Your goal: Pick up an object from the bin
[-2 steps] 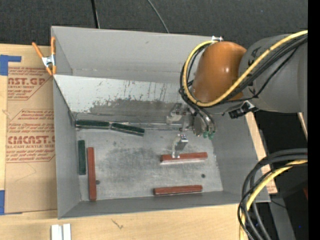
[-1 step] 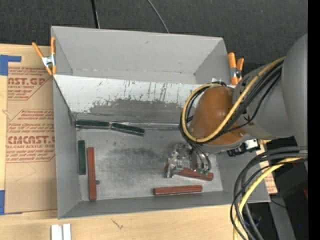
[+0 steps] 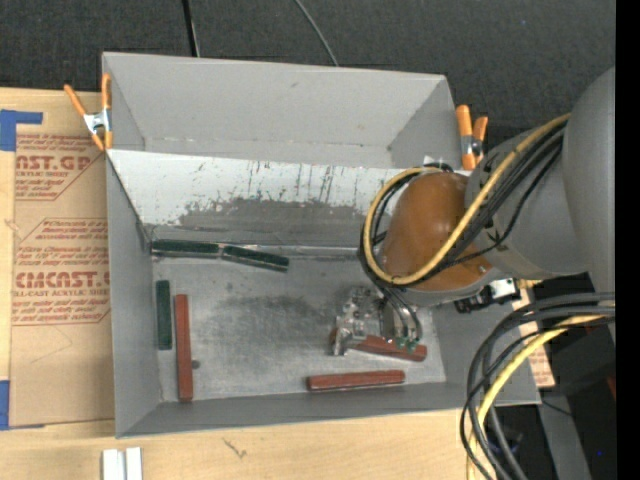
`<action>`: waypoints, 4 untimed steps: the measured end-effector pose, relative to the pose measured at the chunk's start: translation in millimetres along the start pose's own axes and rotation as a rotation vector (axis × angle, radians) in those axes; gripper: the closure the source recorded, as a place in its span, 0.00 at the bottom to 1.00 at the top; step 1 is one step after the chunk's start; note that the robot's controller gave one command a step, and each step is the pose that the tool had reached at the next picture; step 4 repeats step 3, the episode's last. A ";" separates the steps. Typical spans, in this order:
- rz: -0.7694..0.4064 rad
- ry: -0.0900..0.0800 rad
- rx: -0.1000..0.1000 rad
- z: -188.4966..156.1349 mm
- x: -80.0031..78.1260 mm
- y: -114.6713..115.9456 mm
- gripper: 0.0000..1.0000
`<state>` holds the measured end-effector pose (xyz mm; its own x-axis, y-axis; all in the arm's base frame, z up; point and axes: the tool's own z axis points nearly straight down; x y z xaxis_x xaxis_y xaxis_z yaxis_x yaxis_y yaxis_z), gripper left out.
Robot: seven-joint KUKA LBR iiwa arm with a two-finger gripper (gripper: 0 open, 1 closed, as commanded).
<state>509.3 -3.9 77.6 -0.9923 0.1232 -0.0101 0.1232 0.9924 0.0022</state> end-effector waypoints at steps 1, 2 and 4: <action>0.046 0.009 0.001 -111.6 -7.4 -11.1 1.00; 0.046 0.009 0.001 -111.6 -7.4 -11.3 1.00; 0.063 0.008 0.002 -182.5 -14.2 5.7 1.00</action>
Offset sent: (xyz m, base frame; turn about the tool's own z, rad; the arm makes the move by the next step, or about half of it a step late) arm 0.0000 0.0000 0.0000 0.0000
